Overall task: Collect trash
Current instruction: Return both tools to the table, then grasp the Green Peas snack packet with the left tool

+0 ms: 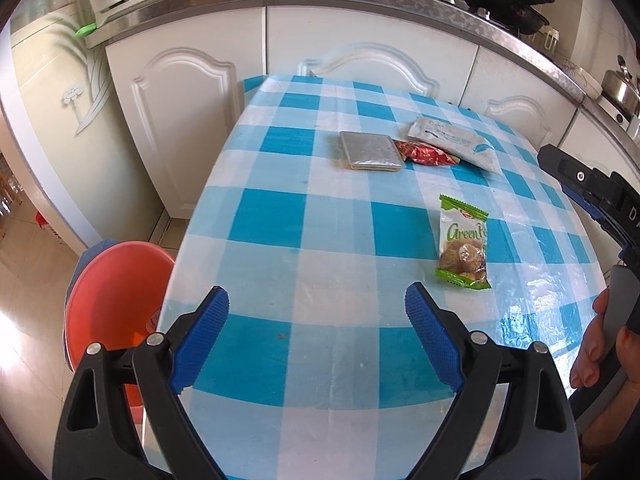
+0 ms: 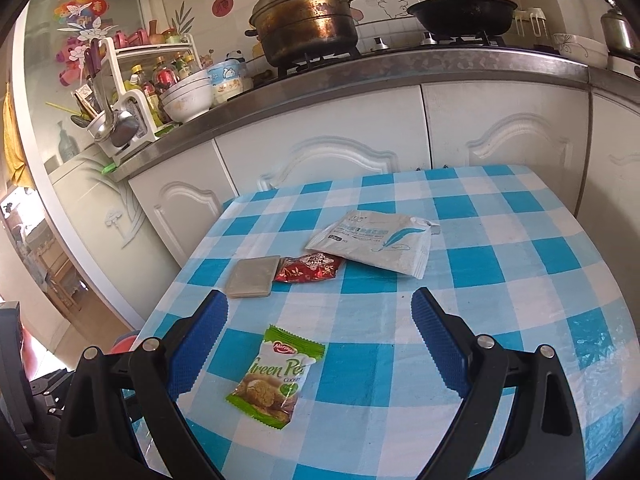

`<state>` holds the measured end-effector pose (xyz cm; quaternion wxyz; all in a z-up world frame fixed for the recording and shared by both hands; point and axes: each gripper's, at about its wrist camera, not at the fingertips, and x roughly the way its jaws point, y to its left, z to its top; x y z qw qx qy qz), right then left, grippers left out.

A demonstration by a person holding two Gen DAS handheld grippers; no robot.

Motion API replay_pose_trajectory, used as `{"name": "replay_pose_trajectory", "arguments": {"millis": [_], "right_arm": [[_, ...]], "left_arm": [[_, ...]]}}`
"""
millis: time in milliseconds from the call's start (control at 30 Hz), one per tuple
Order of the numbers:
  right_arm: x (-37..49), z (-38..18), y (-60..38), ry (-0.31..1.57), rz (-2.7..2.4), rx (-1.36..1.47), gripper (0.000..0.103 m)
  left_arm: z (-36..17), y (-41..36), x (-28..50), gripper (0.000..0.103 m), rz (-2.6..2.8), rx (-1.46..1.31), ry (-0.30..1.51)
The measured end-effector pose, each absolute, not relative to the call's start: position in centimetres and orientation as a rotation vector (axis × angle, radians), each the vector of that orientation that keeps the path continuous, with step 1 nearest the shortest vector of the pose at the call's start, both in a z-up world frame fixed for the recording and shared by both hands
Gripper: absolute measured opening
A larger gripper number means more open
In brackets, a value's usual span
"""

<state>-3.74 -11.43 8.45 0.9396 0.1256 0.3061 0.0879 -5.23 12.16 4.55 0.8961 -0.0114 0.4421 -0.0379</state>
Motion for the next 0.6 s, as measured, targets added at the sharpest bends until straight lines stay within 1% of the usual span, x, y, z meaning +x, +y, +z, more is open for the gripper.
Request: {"name": "replay_pose_trajectory", "arguments": {"millis": [267, 600], "right_arm": [[-3.1, 7.6, -12.7, 0.643, 0.154, 0.260, 0.092], [-1.7, 5.6, -16.7, 0.702, 0.100, 0.325, 0.092]], "left_arm": [[4.4, 9.7, -5.1, 0.090, -0.159, 0.003, 0.918], [3.0, 3.3, -3.2, 0.090, -0.366, 0.083, 0.944]]}}
